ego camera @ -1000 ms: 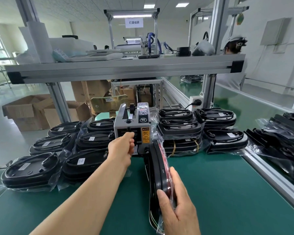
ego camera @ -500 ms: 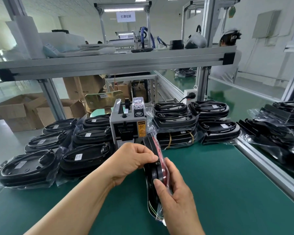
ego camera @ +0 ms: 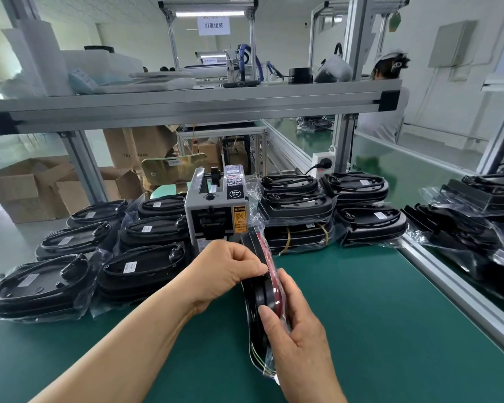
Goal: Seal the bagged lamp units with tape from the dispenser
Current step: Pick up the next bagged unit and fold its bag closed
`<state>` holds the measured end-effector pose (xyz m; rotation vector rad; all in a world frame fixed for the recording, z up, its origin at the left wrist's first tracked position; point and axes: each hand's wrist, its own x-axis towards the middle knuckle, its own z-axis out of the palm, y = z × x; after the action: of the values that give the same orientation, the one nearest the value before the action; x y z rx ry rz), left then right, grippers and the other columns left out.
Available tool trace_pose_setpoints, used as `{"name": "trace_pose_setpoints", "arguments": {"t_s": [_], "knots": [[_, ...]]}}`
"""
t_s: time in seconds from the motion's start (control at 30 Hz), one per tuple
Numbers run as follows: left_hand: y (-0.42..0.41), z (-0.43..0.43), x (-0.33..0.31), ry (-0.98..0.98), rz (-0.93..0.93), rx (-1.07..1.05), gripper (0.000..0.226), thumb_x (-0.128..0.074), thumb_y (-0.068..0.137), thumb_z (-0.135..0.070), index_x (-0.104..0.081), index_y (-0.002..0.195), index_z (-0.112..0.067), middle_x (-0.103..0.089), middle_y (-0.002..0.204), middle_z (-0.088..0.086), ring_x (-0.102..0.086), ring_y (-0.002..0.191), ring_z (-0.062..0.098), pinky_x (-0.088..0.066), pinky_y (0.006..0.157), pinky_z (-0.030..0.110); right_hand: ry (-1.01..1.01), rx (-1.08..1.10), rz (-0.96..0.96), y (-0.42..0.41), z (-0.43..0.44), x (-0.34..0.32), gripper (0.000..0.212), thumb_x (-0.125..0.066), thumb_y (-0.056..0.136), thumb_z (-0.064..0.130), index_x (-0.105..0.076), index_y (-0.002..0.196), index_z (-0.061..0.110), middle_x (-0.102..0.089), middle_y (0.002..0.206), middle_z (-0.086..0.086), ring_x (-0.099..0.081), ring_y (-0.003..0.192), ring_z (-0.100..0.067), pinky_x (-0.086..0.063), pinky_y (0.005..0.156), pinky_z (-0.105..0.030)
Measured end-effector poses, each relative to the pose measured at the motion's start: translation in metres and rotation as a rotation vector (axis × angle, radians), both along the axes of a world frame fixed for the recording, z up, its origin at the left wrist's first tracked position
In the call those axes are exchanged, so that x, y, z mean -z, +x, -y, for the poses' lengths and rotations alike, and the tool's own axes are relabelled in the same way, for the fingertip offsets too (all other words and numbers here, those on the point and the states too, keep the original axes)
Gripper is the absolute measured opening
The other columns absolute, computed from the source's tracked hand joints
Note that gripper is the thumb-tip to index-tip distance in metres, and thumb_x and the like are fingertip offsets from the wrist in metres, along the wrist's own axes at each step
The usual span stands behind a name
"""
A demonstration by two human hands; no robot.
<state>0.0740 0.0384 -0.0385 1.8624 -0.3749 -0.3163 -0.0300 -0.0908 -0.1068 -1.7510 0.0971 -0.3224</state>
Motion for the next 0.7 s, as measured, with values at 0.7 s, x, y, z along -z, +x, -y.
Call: {"name": "trace_pose_setpoints", "arguments": {"t_s": [0.7], "knots": [[-0.0004,-0.0019,0.0093,-0.014,0.032,-0.046,0.016,-0.080,0.080,-0.019,-0.071,0.067,-0.014,-0.071,0.073,-0.002,-0.063,0.069,0.006,-0.049,0.071,0.023,-0.046,-0.012,0.005,-0.0020,0.0002,-0.0009,0.064,-0.065,0.094,0.021,-0.037,0.147,0.044,-0.055,0.140,0.021,-0.048,0.128,0.008,-0.039,0.109,-0.017]]}}
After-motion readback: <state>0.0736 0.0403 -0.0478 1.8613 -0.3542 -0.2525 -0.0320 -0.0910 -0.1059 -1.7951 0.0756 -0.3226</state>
